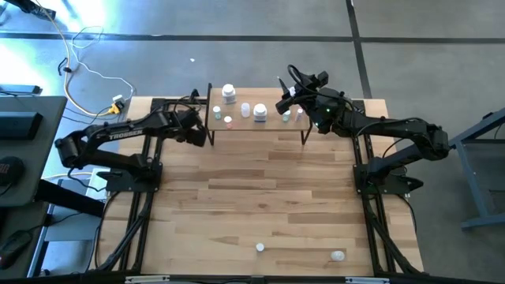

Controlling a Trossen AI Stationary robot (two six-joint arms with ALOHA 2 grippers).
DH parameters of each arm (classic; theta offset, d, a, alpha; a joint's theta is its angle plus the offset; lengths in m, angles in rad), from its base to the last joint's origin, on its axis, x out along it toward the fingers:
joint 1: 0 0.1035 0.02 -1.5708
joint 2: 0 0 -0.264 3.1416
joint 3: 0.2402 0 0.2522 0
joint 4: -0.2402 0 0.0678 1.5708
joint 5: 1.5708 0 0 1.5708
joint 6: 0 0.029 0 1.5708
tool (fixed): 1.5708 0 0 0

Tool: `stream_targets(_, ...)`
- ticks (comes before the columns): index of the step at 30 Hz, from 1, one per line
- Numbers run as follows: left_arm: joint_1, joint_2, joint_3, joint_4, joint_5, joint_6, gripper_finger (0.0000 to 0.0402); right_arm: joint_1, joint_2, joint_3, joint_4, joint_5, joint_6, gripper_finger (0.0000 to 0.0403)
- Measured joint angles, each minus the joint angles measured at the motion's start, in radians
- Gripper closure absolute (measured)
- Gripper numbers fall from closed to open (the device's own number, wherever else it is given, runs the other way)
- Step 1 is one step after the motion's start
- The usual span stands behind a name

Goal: Pick and place medicine bottles onto shelf by color
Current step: Put the pink pill bottle on the shelf

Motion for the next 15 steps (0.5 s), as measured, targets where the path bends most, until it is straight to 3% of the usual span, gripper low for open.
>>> stream_targets(15, 0.042, -0.082, 0.246, -0.135, -0.018, 0.044, 0.0294, 0.000, 0.000, 0.000, -0.023, 0.000, 0.000, 0.0159)
